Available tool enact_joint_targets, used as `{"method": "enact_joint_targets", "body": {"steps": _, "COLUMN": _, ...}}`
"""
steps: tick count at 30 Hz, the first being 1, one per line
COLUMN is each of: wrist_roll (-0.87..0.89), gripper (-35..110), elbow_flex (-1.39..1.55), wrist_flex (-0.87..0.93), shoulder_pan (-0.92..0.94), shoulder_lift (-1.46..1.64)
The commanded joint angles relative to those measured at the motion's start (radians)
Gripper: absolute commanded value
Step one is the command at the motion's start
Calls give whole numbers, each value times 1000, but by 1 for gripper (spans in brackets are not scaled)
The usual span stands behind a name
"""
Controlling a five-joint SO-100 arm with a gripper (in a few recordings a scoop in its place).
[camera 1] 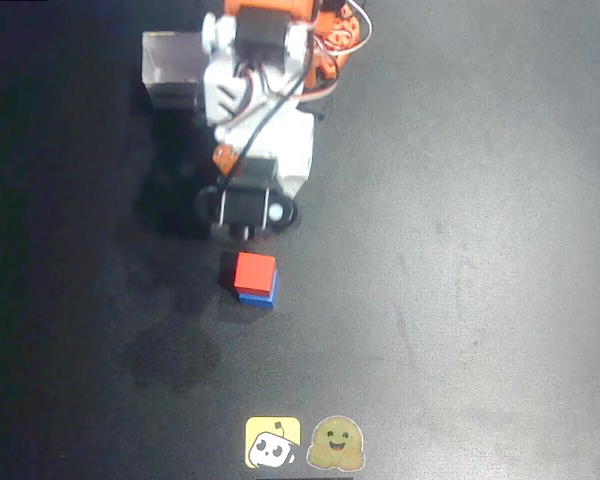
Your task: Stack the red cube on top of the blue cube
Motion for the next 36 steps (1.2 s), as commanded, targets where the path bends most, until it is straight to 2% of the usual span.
{"method": "enact_joint_targets", "body": {"steps": 1, "wrist_roll": -9, "gripper": 0, "elbow_flex": 77, "wrist_flex": -40, "shoulder_pan": -12, "shoulder_lift": 112}}
{"method": "enact_joint_targets", "body": {"steps": 14, "wrist_roll": -9, "gripper": 0, "elbow_flex": 396, "wrist_flex": -81, "shoulder_pan": -14, "shoulder_lift": 506}}
{"method": "enact_joint_targets", "body": {"steps": 21, "wrist_roll": -9, "gripper": 0, "elbow_flex": 635, "wrist_flex": -48, "shoulder_pan": -14, "shoulder_lift": 910}}
{"method": "enact_joint_targets", "body": {"steps": 27, "wrist_roll": 18, "gripper": 0, "elbow_flex": 670, "wrist_flex": -49, "shoulder_pan": -12, "shoulder_lift": 922}}
{"method": "enact_joint_targets", "body": {"steps": 32, "wrist_roll": 35, "gripper": 0, "elbow_flex": 793, "wrist_flex": -135, "shoulder_pan": -14, "shoulder_lift": 919}}
{"method": "enact_joint_targets", "body": {"steps": 36, "wrist_roll": 34, "gripper": 0, "elbow_flex": 792, "wrist_flex": -94, "shoulder_pan": -9, "shoulder_lift": 922}}
